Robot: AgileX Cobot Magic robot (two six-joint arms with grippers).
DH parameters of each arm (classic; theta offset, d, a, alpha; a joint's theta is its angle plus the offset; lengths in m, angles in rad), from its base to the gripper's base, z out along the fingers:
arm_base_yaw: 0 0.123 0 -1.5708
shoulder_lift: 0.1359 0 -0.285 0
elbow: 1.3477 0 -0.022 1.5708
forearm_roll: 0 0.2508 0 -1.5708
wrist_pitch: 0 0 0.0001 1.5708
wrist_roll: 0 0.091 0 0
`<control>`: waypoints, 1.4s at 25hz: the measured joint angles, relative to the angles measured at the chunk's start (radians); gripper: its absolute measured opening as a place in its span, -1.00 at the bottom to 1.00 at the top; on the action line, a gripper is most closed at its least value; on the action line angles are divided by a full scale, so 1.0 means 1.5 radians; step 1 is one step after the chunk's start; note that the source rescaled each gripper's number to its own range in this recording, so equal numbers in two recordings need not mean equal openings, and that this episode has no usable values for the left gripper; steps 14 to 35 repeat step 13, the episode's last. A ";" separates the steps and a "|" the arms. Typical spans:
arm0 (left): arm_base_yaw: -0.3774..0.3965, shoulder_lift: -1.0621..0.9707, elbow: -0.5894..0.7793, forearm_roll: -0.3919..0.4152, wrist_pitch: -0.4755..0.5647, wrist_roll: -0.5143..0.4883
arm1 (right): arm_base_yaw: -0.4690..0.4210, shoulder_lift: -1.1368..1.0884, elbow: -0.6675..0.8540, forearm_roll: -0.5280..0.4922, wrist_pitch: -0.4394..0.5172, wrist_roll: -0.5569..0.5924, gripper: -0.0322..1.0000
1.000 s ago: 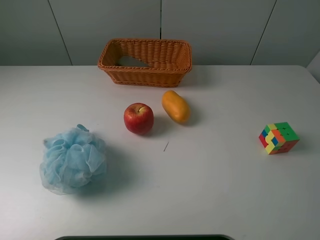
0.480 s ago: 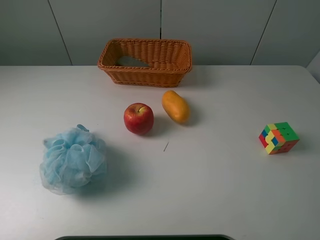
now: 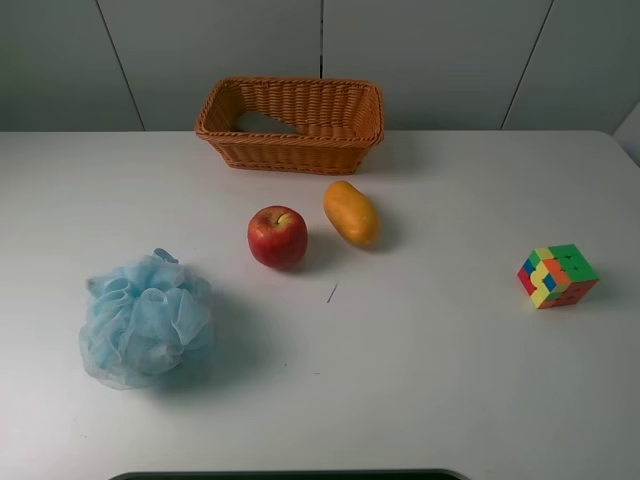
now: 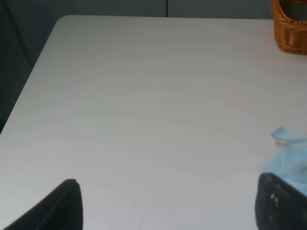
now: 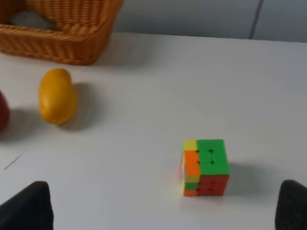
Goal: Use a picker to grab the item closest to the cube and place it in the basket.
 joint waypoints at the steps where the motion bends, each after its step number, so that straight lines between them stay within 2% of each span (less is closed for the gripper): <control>1: 0.000 0.000 0.000 0.000 0.000 0.000 | -0.020 0.000 0.000 0.000 0.000 0.000 1.00; 5: 0.000 0.000 0.000 0.000 0.000 0.000 | -0.047 0.000 0.000 0.000 0.000 -0.001 1.00; 35: 0.000 0.000 0.000 0.000 0.000 0.000 | -0.047 0.000 0.000 0.000 0.000 -0.001 1.00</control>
